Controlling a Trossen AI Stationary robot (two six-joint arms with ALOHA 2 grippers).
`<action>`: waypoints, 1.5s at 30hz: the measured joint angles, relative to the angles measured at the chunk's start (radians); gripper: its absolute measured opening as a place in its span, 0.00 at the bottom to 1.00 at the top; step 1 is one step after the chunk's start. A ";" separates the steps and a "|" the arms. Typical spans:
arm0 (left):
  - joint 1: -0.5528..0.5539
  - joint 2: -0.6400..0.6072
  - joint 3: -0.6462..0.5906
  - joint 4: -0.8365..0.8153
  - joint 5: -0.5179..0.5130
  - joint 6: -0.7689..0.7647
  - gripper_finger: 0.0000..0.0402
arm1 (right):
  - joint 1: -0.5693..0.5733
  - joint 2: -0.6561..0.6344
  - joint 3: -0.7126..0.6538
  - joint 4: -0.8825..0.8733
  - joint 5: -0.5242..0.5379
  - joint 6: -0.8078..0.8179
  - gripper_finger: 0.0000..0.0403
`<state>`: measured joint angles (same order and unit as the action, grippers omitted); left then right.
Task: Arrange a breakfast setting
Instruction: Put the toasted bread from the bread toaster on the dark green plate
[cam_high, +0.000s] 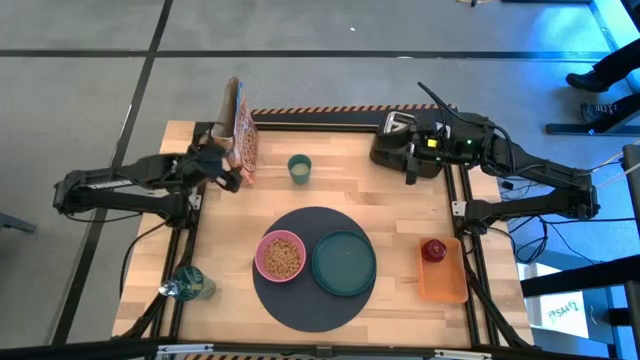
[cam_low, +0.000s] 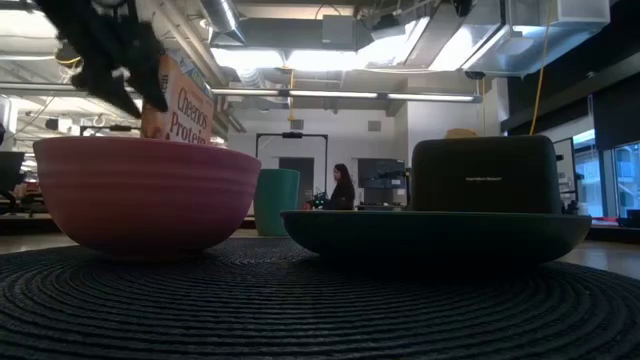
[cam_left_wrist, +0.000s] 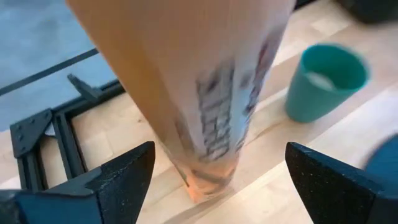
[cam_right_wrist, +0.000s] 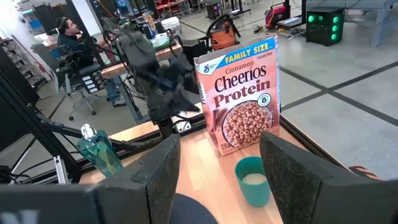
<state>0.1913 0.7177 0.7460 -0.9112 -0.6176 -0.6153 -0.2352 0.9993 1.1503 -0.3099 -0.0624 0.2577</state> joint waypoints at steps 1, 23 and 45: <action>0.000 0.000 0.034 -0.025 0.013 0.000 0.88 | 0.000 0.000 0.000 0.000 0.000 0.000 0.52; -0.023 0.150 0.729 -0.197 0.124 0.397 0.85 | -0.003 -0.002 0.000 -0.164 0.229 0.051 0.52; -0.025 0.631 0.979 0.123 0.391 0.541 0.79 | -0.644 0.164 0.000 -0.290 -0.166 -0.275 0.52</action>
<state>0.1664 1.3487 1.7252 -0.7887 -0.2264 -0.0747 -0.8794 1.1630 1.1503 -0.5999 -0.2289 -0.0177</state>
